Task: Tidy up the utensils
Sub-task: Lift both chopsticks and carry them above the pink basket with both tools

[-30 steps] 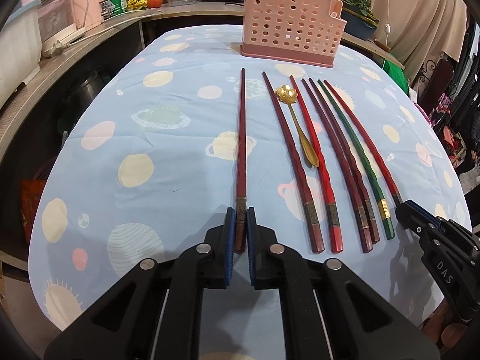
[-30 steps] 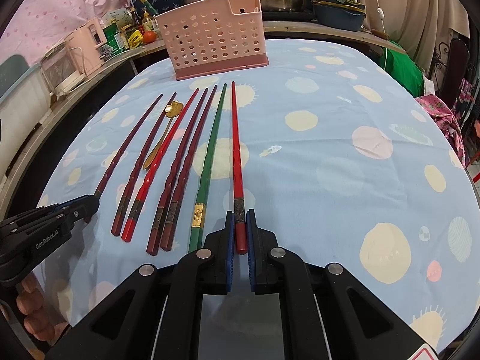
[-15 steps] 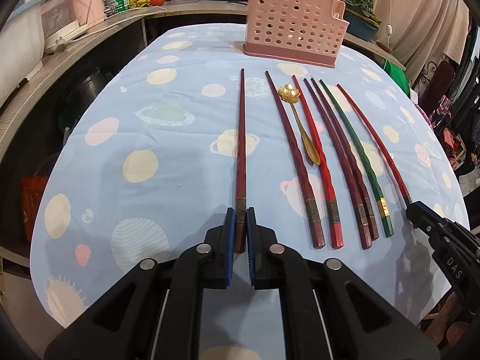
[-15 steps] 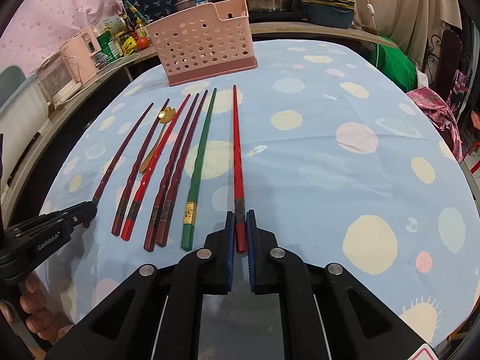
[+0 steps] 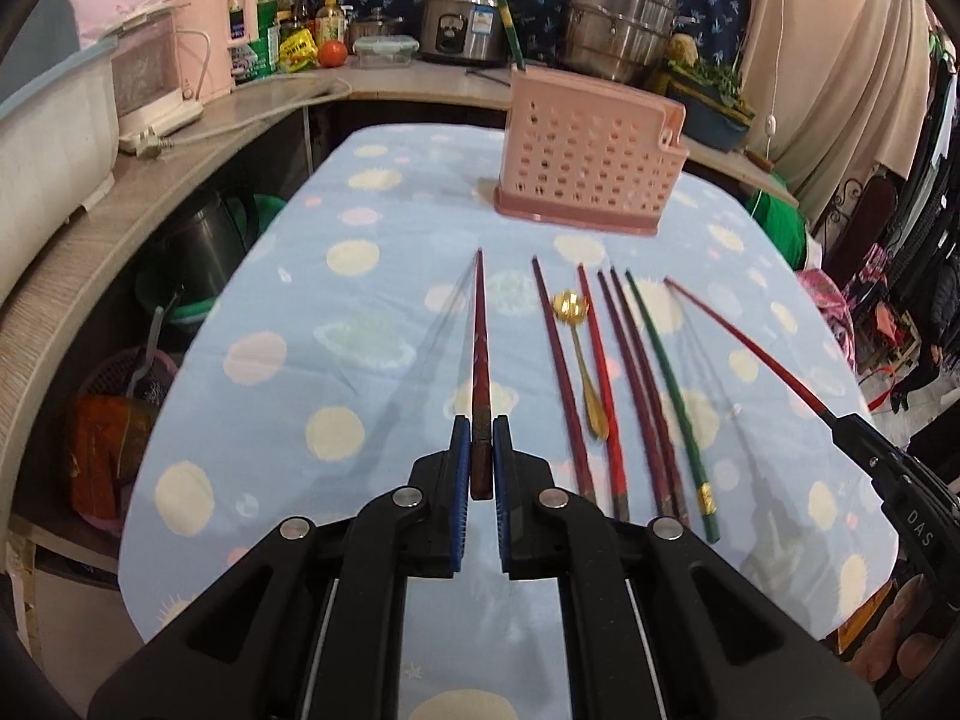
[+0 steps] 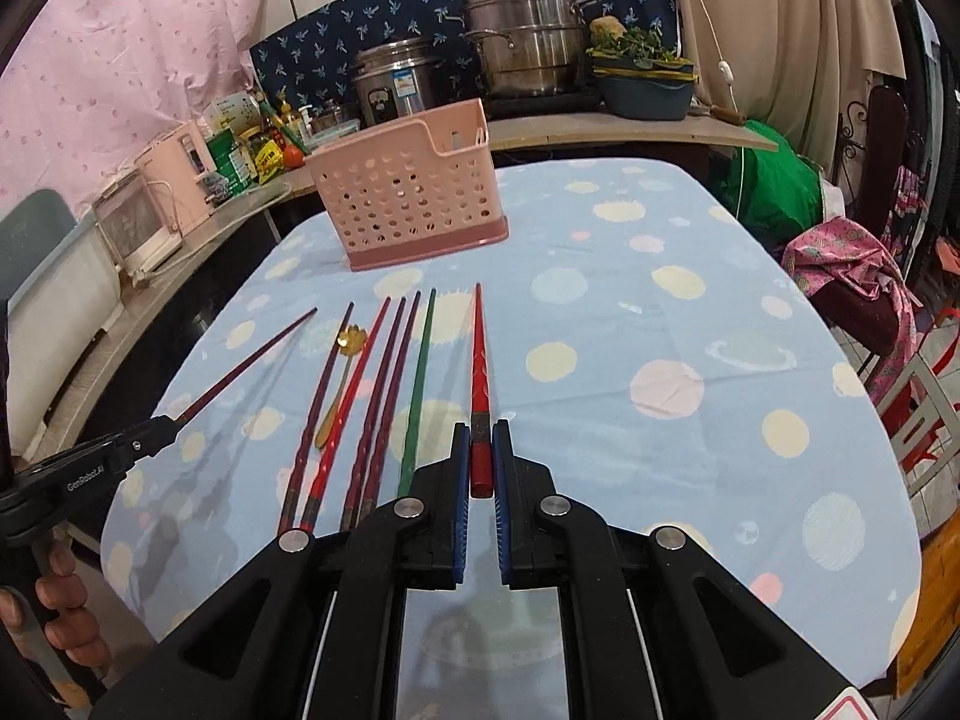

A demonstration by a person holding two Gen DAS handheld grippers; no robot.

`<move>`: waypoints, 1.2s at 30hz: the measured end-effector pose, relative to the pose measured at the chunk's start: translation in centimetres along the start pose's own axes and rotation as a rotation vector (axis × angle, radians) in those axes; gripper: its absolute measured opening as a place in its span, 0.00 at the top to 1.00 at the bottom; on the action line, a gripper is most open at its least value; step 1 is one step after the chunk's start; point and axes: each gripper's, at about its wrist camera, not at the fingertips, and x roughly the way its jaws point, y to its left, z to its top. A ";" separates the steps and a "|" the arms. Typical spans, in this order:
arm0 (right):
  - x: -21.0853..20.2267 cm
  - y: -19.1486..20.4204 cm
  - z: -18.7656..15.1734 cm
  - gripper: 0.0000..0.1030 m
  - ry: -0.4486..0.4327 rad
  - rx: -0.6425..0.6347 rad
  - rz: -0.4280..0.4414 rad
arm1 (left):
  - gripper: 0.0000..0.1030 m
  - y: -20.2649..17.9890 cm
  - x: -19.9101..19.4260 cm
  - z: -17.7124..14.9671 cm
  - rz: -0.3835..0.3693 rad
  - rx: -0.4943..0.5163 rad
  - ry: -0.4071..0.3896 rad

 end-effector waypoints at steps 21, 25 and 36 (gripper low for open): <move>-1.8 -0.3 10.7 0.93 -0.182 -0.013 0.020 | 0.93 -0.2 -3.8 12.0 -0.010 -0.001 -0.200; -1.7 0.0 12.2 0.93 -0.203 -0.027 0.019 | 0.93 -0.1 -3.9 13.9 -0.011 -0.004 -0.220; -2.2 0.3 16.2 0.93 -0.251 -0.025 0.043 | 0.93 -1.1 -5.6 18.5 -0.050 0.003 -0.282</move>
